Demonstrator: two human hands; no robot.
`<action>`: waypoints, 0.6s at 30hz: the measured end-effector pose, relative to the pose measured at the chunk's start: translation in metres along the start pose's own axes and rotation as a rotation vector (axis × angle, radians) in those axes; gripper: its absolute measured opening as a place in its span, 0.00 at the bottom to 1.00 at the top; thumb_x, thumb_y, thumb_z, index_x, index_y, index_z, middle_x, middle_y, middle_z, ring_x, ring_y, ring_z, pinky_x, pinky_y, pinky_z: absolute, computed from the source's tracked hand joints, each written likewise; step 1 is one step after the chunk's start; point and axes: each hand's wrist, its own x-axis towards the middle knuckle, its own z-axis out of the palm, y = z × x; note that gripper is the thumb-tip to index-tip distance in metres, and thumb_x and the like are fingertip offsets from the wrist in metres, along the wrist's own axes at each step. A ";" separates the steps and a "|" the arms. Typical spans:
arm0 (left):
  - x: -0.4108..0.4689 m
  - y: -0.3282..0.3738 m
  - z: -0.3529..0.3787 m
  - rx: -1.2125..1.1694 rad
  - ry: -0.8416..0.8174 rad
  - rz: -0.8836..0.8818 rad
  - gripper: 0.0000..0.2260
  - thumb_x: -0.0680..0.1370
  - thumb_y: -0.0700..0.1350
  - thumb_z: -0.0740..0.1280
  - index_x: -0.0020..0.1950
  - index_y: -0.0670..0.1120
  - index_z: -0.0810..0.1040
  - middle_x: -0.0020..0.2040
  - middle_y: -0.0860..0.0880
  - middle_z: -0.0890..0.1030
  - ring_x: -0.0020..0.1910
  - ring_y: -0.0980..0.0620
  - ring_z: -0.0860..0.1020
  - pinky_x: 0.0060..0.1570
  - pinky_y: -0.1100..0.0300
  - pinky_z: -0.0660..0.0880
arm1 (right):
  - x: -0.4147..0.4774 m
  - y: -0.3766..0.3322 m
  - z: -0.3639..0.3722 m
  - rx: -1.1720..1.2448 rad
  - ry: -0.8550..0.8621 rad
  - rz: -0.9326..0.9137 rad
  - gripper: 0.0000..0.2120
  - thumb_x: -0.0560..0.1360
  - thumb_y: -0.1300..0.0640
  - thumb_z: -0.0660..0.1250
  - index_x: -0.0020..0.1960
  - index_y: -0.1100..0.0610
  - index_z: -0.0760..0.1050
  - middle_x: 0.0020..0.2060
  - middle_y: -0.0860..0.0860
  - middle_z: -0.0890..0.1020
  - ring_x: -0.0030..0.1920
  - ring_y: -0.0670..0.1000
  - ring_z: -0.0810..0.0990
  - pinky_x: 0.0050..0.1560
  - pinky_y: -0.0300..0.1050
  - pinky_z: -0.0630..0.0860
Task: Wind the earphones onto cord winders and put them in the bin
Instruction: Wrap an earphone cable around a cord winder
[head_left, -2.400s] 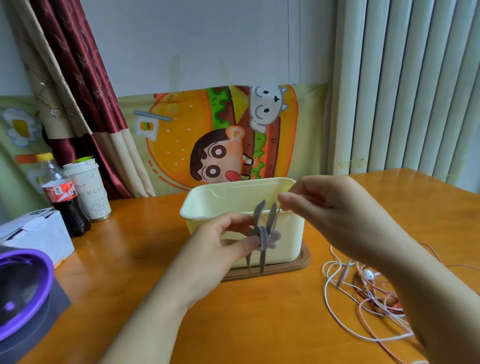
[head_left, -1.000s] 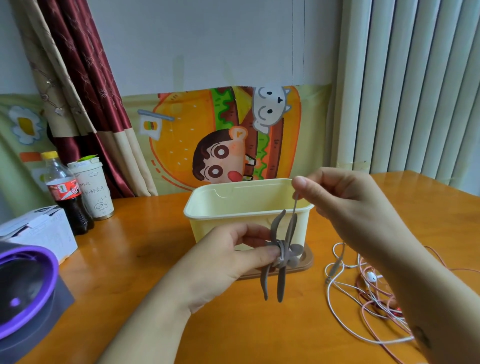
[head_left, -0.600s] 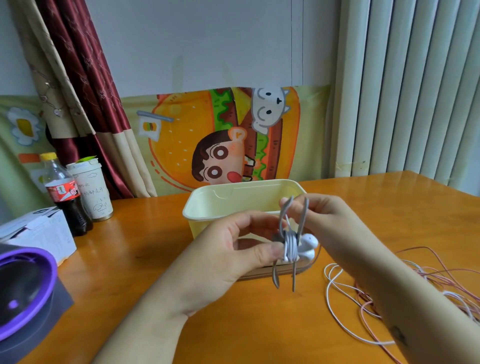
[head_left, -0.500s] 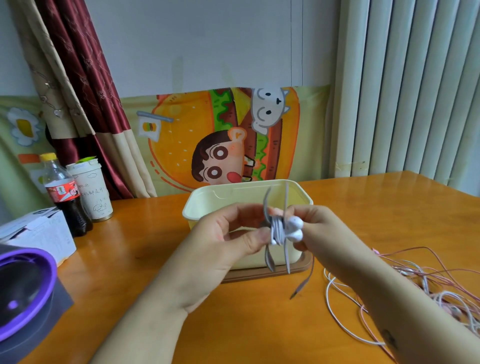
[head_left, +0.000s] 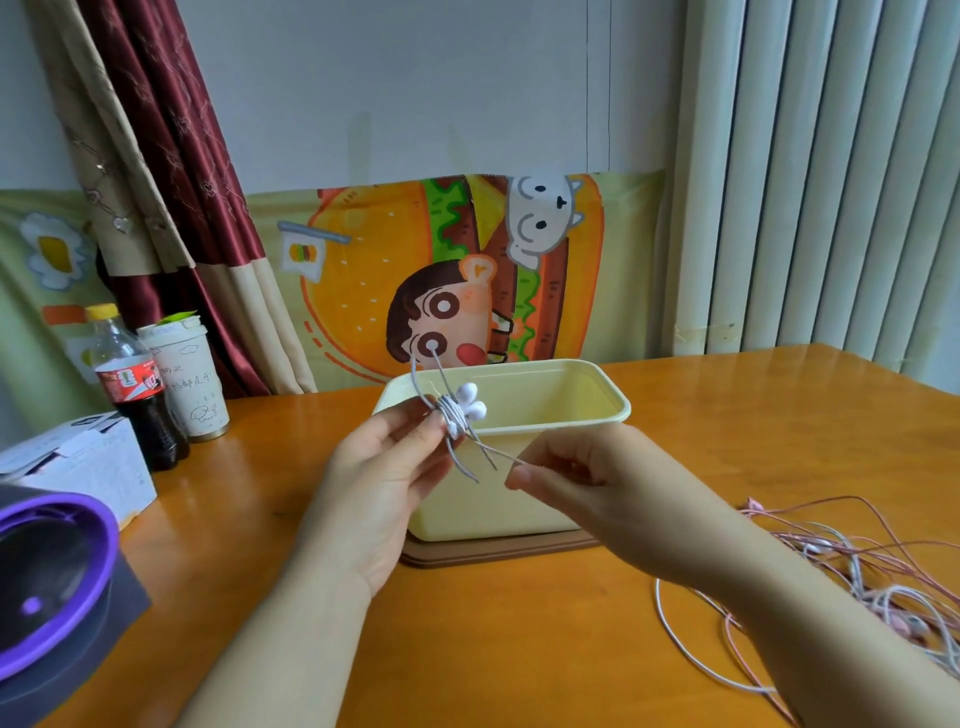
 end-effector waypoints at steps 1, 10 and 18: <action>-0.001 -0.001 0.000 0.077 -0.006 0.004 0.10 0.77 0.42 0.65 0.55 0.48 0.82 0.52 0.50 0.86 0.57 0.51 0.82 0.62 0.54 0.73 | -0.001 -0.003 -0.004 -0.019 0.022 -0.020 0.11 0.77 0.49 0.63 0.47 0.53 0.81 0.31 0.53 0.78 0.28 0.43 0.68 0.29 0.37 0.64; -0.011 -0.002 0.011 0.618 -0.278 -0.015 0.11 0.73 0.48 0.73 0.55 0.54 0.80 0.49 0.57 0.84 0.49 0.58 0.83 0.57 0.60 0.75 | -0.003 -0.004 -0.030 -0.229 0.146 -0.054 0.12 0.69 0.41 0.59 0.40 0.47 0.77 0.30 0.41 0.77 0.41 0.40 0.75 0.39 0.35 0.72; -0.011 0.000 0.009 0.580 -0.393 0.002 0.12 0.74 0.42 0.72 0.54 0.54 0.79 0.49 0.59 0.84 0.49 0.56 0.84 0.50 0.65 0.77 | 0.001 0.010 -0.035 0.002 0.256 0.020 0.16 0.67 0.39 0.62 0.39 0.50 0.79 0.30 0.43 0.80 0.35 0.41 0.78 0.32 0.34 0.72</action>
